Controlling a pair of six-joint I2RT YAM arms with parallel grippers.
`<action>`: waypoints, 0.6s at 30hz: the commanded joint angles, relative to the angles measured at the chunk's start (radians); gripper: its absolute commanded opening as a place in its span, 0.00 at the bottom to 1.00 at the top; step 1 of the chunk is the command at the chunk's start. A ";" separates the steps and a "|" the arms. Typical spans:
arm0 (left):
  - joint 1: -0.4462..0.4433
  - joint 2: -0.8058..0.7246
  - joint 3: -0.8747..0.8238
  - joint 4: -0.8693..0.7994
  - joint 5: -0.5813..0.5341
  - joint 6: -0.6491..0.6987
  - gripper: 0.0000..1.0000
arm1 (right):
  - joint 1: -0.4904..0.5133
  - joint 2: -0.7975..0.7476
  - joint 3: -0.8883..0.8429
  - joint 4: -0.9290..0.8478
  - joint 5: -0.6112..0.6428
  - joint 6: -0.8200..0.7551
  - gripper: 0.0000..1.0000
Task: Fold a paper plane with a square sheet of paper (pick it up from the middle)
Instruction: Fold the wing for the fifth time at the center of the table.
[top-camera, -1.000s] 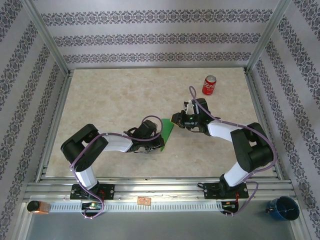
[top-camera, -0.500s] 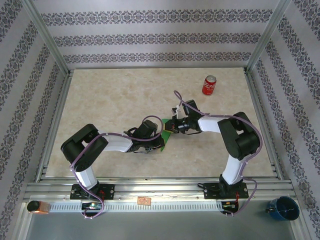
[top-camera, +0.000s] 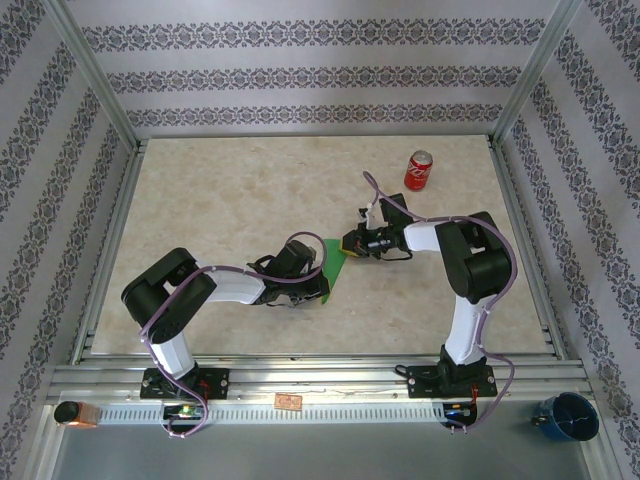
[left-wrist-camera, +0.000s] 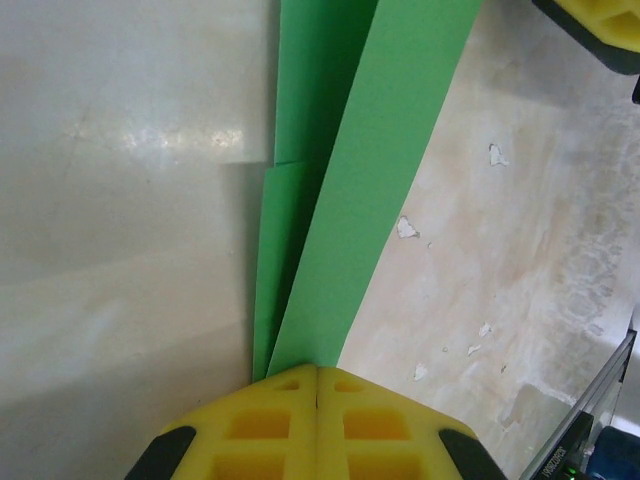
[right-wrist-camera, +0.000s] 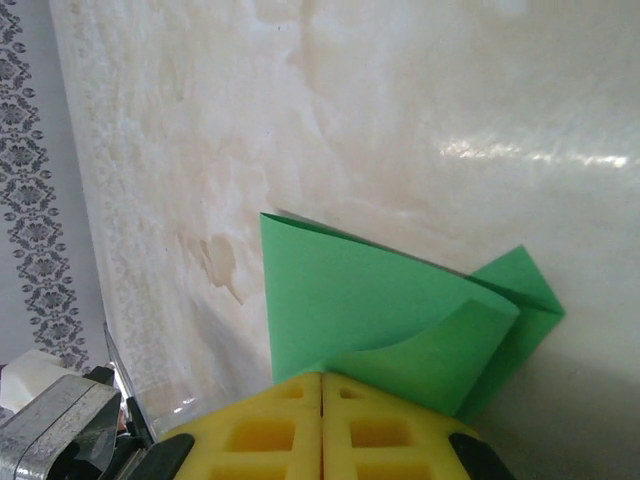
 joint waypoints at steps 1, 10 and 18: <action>-0.009 -0.006 -0.020 -0.084 0.006 0.039 0.00 | -0.007 0.030 0.014 -0.034 0.010 -0.041 0.09; -0.009 -0.017 -0.027 -0.072 0.010 0.042 0.00 | 0.002 0.037 0.039 -0.183 0.124 -0.108 0.08; -0.009 -0.032 -0.008 -0.081 0.005 0.048 0.00 | 0.006 0.039 0.068 -0.291 0.190 -0.154 0.07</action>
